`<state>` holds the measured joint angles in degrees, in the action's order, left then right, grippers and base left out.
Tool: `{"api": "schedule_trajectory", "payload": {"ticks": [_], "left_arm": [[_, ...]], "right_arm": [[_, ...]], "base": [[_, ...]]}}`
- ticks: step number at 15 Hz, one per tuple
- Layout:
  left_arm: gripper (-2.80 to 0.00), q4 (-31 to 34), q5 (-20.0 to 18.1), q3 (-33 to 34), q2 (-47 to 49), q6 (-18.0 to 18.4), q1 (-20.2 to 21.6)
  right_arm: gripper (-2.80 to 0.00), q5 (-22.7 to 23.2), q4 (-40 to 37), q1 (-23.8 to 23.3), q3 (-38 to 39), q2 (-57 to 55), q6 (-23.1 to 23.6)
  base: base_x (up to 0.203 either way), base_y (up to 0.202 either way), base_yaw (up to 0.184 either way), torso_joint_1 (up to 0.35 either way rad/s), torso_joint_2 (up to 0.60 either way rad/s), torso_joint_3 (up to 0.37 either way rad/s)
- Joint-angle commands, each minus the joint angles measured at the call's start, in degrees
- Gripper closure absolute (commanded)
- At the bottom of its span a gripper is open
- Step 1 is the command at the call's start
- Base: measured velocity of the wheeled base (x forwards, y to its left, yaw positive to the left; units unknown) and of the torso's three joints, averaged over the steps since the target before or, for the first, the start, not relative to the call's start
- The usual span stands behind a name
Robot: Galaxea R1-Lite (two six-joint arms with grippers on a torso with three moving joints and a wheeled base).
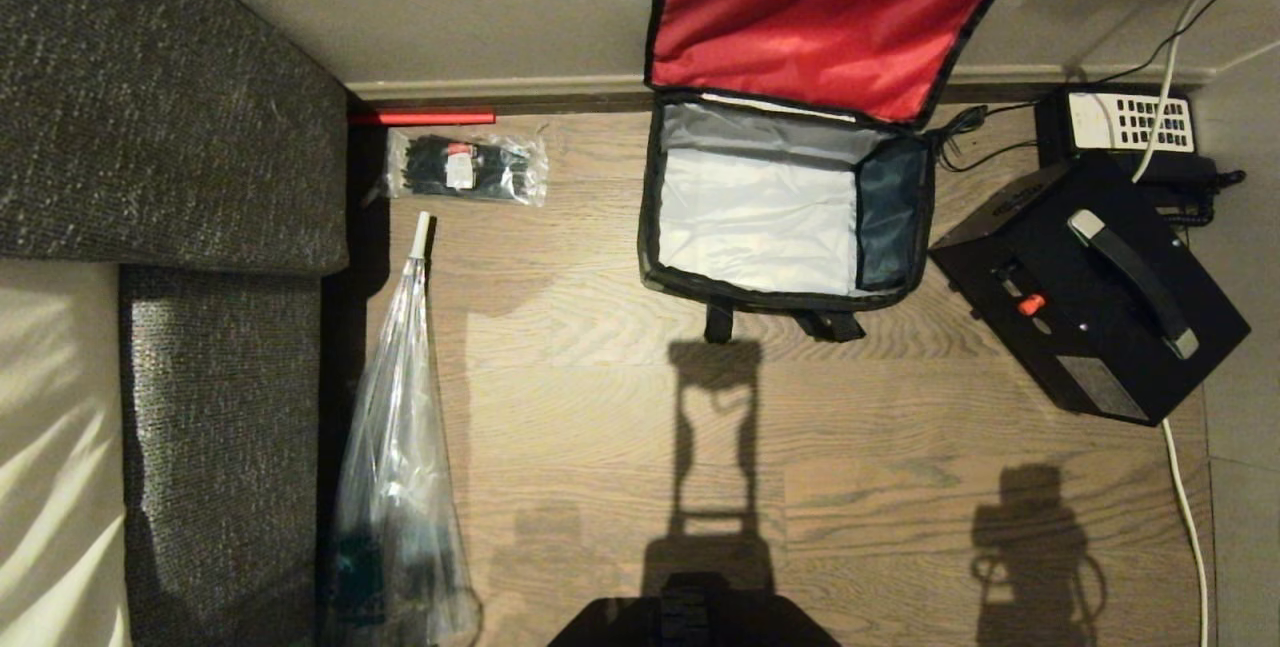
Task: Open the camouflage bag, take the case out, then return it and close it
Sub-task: Grip the handle again
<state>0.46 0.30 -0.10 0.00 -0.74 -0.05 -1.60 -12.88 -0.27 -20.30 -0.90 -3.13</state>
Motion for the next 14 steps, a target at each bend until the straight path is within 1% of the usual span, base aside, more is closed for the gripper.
{"api": "schedule_trajectory", "payload": {"ticks": [1,2,3,5,8,11,12,14], "left_arm": [[0.00,-0.02,0.05,0.01,-0.09,-0.05,0.05],[0.00,-0.02,0.05,0.01,-0.09,-0.05,-0.03],[0.00,-0.02,0.05,0.01,0.00,-0.05,-0.04],[0.00,-0.02,0.05,0.01,-0.03,-0.05,0.00],[0.00,-0.02,0.05,0.01,-0.09,-0.05,0.02],[0.00,-0.02,0.05,0.01,-0.07,-0.05,0.01],[0.00,-0.02,0.05,0.01,0.00,-0.05,0.05],[0.00,-0.02,0.05,0.01,0.00,-0.05,0.05]], "right_arm": [[0.00,0.22,-14.75,0.01,-12.79,-0.84,-0.17],[0.00,0.38,-15.76,-0.03,-15.10,-3.22,-0.73],[0.00,0.51,-15.78,-0.01,-17.43,-7.52,-2.77],[0.00,0.18,-13.79,0.38,-21.98,-21.23,-6.32],[0.00,-2.76,-7.68,0.83,-28.42,-44.67,-9.39],[0.00,-4.37,1.15,0.35,-32.65,-64.07,-10.96],[0.00,-4.09,4.11,-0.30,-33.56,-69.50,-11.22],[0.00,-1.02,7.97,-3.11,-34.48,-78.01,-10.95]], "base": [[0.000,0.000,0.000,0.000,0.00,0.000],[0.000,0.000,0.000,0.000,0.00,0.000],[0.000,0.000,0.000,0.000,0.00,0.000],[0.000,0.000,0.000,0.000,0.00,0.000],[0.000,0.000,0.000,0.000,0.00,0.000],[0.000,0.000,0.000,0.000,0.00,0.000],[0.000,0.000,0.000,0.000,0.00,0.000],[0.000,0.000,0.000,0.000,0.00,0.000]]}}
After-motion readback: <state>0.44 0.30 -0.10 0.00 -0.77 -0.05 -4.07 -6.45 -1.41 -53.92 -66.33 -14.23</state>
